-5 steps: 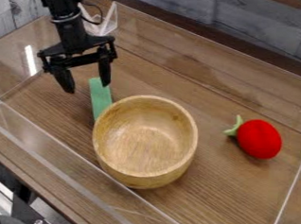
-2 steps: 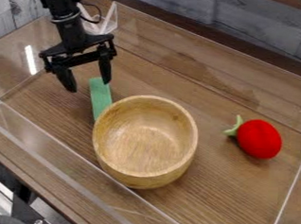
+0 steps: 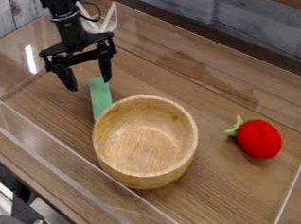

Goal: Remove the green stick from the brown bowl and put it on the table

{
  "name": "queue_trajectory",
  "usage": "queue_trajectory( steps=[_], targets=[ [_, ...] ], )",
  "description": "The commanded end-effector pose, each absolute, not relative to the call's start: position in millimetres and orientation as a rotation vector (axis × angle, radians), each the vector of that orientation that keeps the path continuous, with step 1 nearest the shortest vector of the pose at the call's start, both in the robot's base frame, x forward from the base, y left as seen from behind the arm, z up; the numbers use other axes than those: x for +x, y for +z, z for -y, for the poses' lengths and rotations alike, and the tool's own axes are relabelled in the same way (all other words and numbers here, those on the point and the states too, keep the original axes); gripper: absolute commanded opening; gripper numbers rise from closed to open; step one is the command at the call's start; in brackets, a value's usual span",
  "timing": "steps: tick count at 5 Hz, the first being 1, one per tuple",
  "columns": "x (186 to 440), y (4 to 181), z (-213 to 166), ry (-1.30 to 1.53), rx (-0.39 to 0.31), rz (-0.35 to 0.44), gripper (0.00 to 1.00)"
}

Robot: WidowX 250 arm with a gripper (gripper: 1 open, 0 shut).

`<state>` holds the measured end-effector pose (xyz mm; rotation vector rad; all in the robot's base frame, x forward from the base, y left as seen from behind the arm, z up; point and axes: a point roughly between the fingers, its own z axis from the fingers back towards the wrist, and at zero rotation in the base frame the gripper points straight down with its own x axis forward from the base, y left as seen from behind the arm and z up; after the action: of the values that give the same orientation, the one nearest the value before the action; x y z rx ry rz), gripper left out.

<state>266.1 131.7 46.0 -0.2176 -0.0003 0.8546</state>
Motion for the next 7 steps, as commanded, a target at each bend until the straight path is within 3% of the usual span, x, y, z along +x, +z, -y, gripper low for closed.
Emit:
queue_trajectory(
  steps=[1, 4, 7],
  targets=[
    [275, 58.7, -142, 0.864, -0.215, 0.053, 1.00],
    [276, 59.8, -143, 0.864, -0.231, 0.065, 1.00],
    [307, 110.0, -105, 0.731, -0.287, 0.109, 1.00]
  ],
)
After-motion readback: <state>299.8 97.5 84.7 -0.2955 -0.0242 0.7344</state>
